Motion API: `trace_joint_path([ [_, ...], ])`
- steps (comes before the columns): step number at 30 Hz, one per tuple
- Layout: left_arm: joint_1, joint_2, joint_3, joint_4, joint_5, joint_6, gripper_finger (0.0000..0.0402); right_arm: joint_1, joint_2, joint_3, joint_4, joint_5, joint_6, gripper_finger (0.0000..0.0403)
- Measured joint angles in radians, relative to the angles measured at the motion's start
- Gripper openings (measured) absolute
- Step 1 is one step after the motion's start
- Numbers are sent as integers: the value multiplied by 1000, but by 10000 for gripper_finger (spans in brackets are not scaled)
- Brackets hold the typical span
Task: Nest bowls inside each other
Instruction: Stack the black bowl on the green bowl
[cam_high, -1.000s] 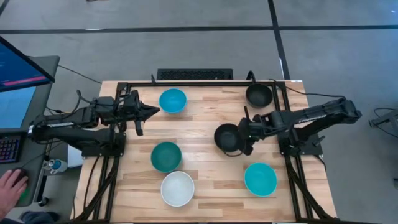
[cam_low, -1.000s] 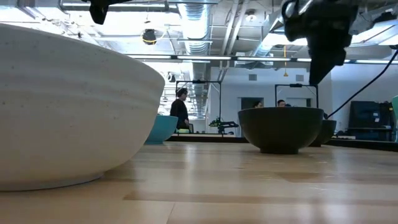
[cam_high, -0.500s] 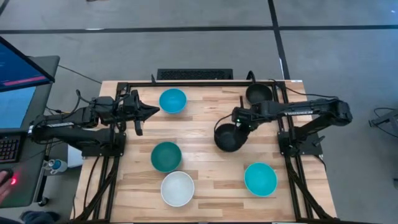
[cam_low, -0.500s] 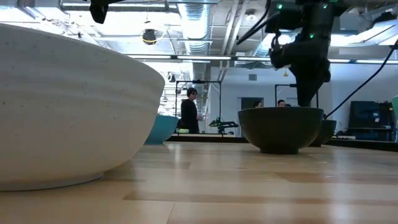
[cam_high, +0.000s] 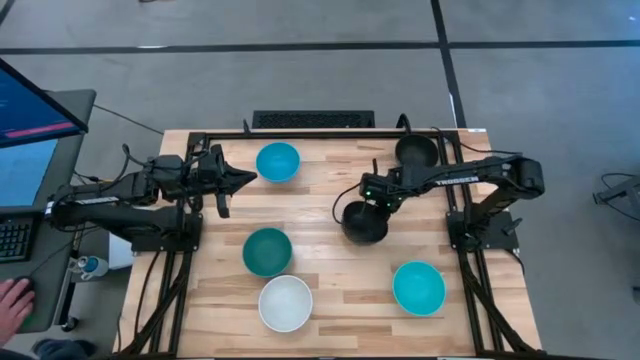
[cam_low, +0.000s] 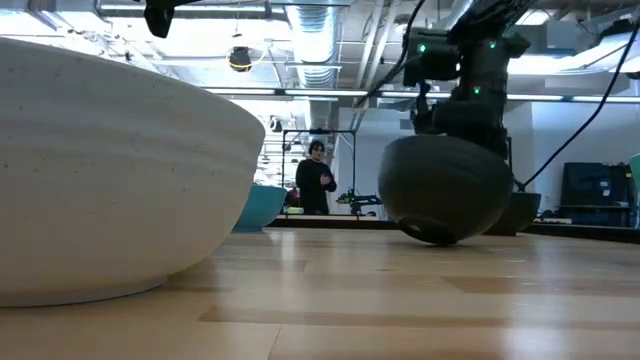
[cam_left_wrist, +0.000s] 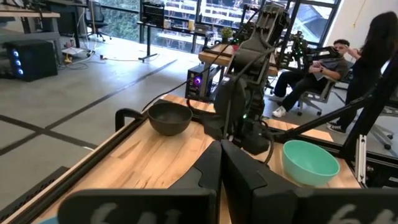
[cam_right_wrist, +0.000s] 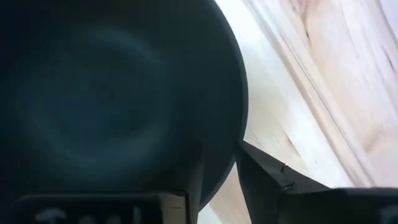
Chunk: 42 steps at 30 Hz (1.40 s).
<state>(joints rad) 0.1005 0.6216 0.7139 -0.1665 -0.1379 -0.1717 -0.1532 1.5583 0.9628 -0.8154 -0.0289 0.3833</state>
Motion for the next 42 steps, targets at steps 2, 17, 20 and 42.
trace_joint_path([
  [2, 0, 0, 0, 0, 0, 0, 0, 0, 19, 0, 3, 3, -2, 98],
  [17, 0, 0, 0, -1, 0, -5, 0, -7, -124, 1, 84, -48, -9, 30],
  [20, 0, 0, 0, -1, 0, -5, 0, -15, -133, 1, 84, -49, 7, 51],
  [42, 0, 0, 0, 0, 0, -5, 0, -72, -49, 136, 22, -3, -69, 118],
])
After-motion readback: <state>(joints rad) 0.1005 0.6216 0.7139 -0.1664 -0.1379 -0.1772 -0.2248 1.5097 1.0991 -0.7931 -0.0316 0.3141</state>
